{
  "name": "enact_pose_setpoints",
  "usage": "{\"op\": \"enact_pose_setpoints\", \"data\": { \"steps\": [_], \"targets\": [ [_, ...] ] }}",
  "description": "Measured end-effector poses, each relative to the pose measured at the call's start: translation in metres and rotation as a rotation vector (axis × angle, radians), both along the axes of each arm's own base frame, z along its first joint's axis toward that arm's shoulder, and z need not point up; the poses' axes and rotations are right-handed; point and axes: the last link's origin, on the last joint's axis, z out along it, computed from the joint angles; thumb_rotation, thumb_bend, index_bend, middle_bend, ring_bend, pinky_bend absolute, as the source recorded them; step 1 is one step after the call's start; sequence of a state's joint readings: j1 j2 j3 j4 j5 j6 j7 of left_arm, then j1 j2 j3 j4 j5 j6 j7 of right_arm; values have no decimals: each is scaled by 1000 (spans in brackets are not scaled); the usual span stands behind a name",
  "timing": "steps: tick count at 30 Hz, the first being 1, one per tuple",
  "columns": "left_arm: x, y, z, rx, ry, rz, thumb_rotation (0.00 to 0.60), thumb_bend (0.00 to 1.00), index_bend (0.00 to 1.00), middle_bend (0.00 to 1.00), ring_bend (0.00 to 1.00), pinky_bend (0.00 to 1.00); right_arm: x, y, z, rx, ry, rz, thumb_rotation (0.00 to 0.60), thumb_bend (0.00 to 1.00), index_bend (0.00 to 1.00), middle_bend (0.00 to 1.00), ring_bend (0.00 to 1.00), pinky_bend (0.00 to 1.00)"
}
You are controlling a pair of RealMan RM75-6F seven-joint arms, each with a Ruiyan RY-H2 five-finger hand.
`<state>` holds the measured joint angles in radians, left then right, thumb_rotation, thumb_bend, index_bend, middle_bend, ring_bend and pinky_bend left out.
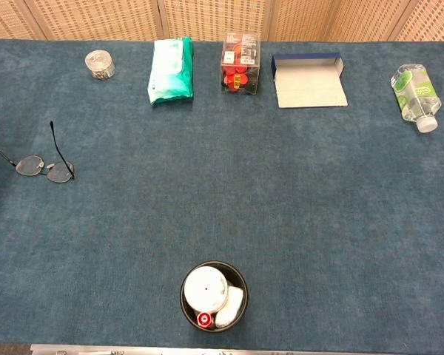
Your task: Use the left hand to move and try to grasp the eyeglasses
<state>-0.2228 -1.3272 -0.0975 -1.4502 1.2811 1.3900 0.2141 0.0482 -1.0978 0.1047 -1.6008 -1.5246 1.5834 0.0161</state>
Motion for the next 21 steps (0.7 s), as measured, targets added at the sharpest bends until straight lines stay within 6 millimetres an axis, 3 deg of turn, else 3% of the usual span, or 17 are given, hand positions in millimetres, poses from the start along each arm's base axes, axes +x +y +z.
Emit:
{"op": "enact_pose_setpoints", "data": {
  "steps": [5,13,21],
  "targets": [
    [-11,9,8,44,21,10,600,467,0,0,0,66,1,1,0,-1,0,5,600,655,440,436,413,550],
    [-30,37,14,100,71,19,600,340,0,0,0,66,0,1,2,-8,-2,2,600,656,440,436,413,550],
    [-35,69,10,90,38,24,600,242,0,0,0,66,0,0,2,-9,-1,-2,600,656,440,436,413,550]
  ]
}}
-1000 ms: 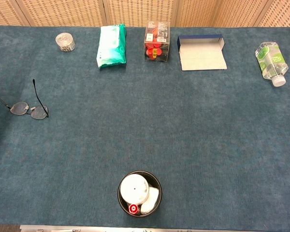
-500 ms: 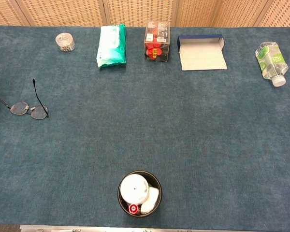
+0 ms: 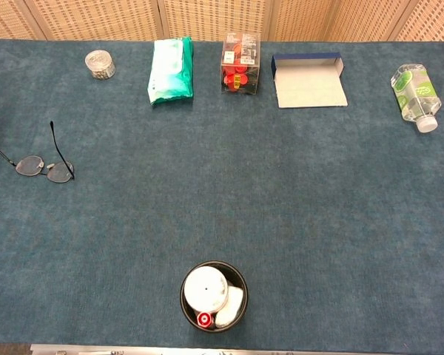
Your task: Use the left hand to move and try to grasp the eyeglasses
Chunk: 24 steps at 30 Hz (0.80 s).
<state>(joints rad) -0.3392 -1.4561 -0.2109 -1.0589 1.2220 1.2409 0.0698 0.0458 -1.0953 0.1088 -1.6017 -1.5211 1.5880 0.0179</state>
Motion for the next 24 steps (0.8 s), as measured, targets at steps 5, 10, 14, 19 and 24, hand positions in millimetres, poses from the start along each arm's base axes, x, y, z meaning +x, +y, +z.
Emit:
{"op": "enact_pose_setpoints", "data": {
  "steps": [5,10,14,19,24],
  "targets": [
    [0,14,-4,-26,-98,22,600,219,0,0,0,66,0,0,1,-4,-2,1,600,655,440,436,413,550],
    [6,17,-8,-39,-139,8,600,187,0,0,0,66,-1,0,1,-3,-3,-1,600,655,440,436,413,550],
    [10,15,-11,-51,-197,2,600,162,0,0,0,66,0,0,0,1,-2,0,600,655,440,437,413,550],
    [18,12,-19,-88,-276,-7,600,146,0,0,0,66,0,0,1,-5,-4,2,600,655,440,437,413,550],
    [28,6,-28,-120,-298,-34,600,144,0,0,0,66,0,0,1,-2,-4,0,600,656,440,436,413,550]
  ]
}}
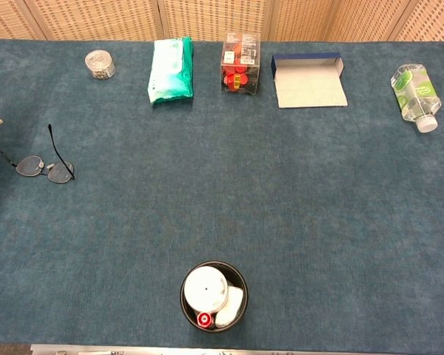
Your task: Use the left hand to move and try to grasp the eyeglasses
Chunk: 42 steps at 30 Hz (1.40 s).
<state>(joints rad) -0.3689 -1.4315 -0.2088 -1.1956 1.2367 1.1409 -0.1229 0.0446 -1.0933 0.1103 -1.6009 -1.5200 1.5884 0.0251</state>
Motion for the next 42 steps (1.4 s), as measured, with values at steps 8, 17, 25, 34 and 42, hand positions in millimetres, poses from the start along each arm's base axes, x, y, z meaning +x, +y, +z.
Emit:
{"op": "enact_pose_setpoints", "data": {
  "steps": [8,17,25,34,42],
  "targets": [
    [14,-6,-21,-37,-14,-37,600,144,0,0,0,66,0,1,2,-5,-3,2,600,655,440,436,413,550],
    [18,-7,-46,-78,-20,-53,600,144,0,0,0,66,1,2,5,-14,-11,7,600,655,440,436,413,550],
    [16,-8,-61,-103,-14,-58,600,144,0,0,0,66,2,3,6,-15,-14,10,600,655,440,436,413,550],
    [11,-9,-71,-42,-38,-113,600,144,0,0,0,66,2,3,7,-17,-17,12,600,655,440,436,413,550],
    [4,-12,-84,-15,-43,-167,600,144,0,0,0,66,2,4,8,-19,-17,15,600,655,440,436,413,550]
  ]
}}
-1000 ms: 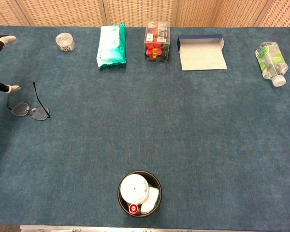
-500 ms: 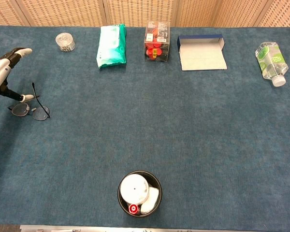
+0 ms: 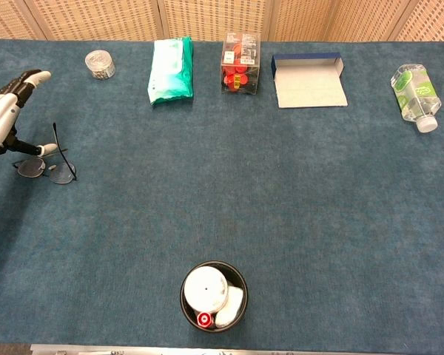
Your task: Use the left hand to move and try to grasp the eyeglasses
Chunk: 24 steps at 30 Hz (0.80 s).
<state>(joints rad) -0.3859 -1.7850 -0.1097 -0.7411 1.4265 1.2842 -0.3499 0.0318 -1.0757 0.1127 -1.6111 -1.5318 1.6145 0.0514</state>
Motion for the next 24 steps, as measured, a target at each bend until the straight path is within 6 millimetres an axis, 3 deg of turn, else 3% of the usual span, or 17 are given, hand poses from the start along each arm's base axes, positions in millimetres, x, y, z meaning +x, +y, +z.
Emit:
{"op": "enact_pose_setpoints", "data": {
  "steps": [16,24],
  "targets": [
    [-4,-3,-14,-50,48,-4,600,144,0,0,0,66,0,0,0,0,-2,0,600,655,440,436,413,550],
    [5,-4,-4,-17,34,-42,600,144,0,0,0,66,0,0,1,-3,-3,-1,600,655,440,436,413,550]
  ]
}}
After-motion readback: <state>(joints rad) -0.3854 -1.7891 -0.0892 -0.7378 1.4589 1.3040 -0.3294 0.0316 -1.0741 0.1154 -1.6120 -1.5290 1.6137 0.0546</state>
